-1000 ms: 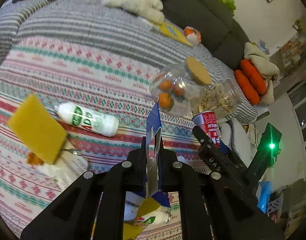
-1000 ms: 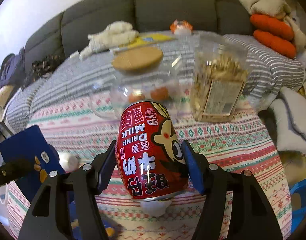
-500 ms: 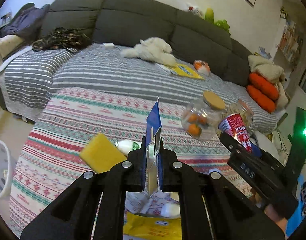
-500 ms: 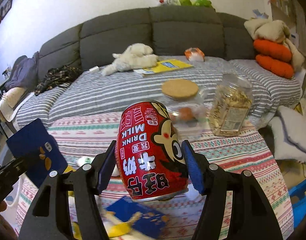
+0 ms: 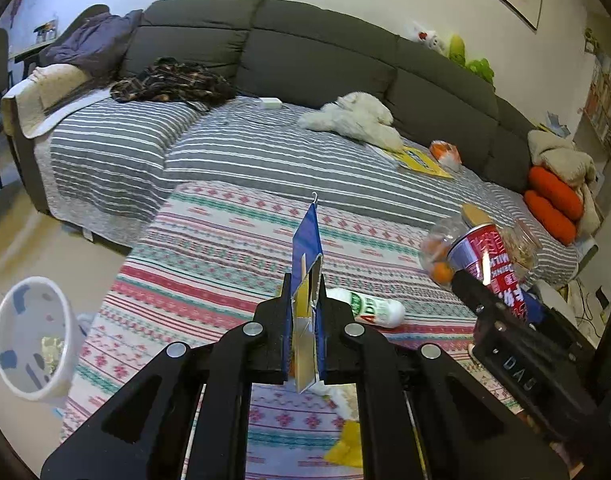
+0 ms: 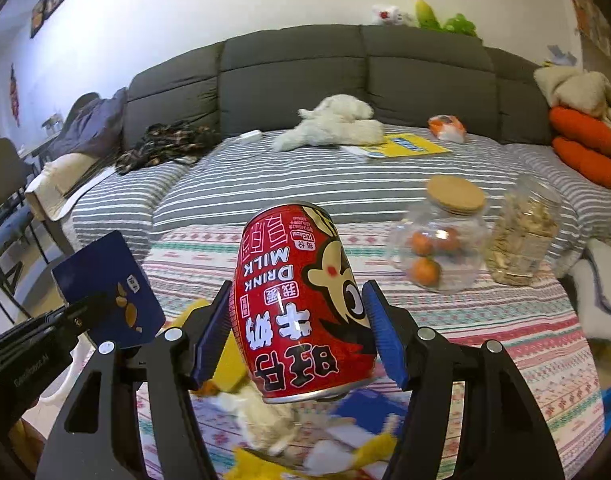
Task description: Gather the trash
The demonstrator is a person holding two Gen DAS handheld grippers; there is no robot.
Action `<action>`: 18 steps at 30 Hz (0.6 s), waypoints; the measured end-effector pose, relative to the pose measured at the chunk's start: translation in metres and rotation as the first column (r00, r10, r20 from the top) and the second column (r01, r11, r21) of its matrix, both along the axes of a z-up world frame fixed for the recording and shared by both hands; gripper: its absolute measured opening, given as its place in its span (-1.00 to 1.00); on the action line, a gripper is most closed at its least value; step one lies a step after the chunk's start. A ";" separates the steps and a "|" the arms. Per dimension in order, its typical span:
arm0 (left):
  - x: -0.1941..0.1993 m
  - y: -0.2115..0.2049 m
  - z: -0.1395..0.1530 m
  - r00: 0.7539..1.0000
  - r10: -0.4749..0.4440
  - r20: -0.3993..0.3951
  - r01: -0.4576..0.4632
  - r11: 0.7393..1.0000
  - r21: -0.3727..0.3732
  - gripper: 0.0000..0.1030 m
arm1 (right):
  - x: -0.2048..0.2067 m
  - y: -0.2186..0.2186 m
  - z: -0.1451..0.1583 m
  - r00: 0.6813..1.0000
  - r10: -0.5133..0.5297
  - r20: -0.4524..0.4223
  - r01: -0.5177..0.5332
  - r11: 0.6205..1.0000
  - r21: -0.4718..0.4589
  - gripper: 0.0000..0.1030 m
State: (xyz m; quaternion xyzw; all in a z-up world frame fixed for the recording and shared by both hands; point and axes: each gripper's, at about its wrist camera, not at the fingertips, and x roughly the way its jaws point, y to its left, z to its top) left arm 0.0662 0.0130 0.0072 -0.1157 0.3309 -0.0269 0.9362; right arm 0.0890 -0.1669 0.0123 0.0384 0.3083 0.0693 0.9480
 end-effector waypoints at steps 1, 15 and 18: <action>-0.001 0.004 0.001 1.000 0.005 0.000 -0.005 1.000 0.002 -0.84 | 0.000 0.005 0.000 1.000 0.008 0.000 -0.008 1.000 0.003 0.23; -0.021 0.065 0.006 0.995 0.095 -0.017 -0.095 0.995 0.021 -0.84 | -0.006 0.069 0.003 0.995 0.102 0.010 -0.102 0.995 0.005 -0.06; -0.024 0.078 0.007 0.993 0.119 -0.023 -0.118 0.993 0.019 -0.84 | -0.001 0.073 -0.004 0.995 0.102 -0.020 -0.102 0.995 -0.008 -0.06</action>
